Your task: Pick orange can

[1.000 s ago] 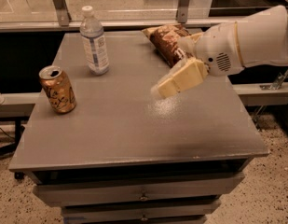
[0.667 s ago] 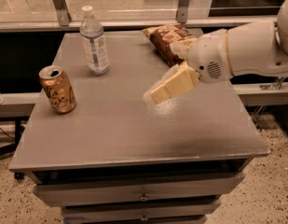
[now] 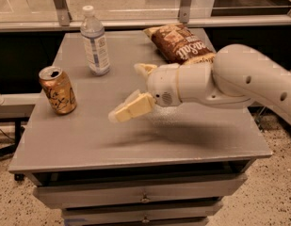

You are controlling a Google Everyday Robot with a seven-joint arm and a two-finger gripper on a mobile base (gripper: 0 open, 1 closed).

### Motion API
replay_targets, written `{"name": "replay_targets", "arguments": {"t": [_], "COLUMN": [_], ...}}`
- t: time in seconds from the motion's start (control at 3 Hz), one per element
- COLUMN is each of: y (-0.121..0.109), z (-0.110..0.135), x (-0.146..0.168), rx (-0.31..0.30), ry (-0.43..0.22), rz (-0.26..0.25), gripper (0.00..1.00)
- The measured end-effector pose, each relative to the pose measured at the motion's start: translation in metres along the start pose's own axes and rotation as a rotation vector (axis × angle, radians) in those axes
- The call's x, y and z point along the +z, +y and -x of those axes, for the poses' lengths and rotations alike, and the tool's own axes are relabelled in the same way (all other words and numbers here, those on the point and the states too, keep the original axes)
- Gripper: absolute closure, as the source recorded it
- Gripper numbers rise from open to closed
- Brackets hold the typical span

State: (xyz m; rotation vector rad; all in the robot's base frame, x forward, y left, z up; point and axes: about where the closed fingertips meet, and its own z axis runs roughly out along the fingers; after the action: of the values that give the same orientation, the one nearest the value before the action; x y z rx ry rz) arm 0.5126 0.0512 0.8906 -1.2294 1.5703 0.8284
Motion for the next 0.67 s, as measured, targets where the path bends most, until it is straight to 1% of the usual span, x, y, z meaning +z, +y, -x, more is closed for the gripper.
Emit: {"name": "replay_targets", "arguments": {"t": [0.33, 0.67], "y": [0.005, 0.014], "z": [-0.003, 0.0], "x": [0.048, 0.087], "rx": [-0.004, 0.003], "ry": [-0.074, -0.142], "rz": [0.04, 0.074], "gripper": [0.0, 0.0]}}
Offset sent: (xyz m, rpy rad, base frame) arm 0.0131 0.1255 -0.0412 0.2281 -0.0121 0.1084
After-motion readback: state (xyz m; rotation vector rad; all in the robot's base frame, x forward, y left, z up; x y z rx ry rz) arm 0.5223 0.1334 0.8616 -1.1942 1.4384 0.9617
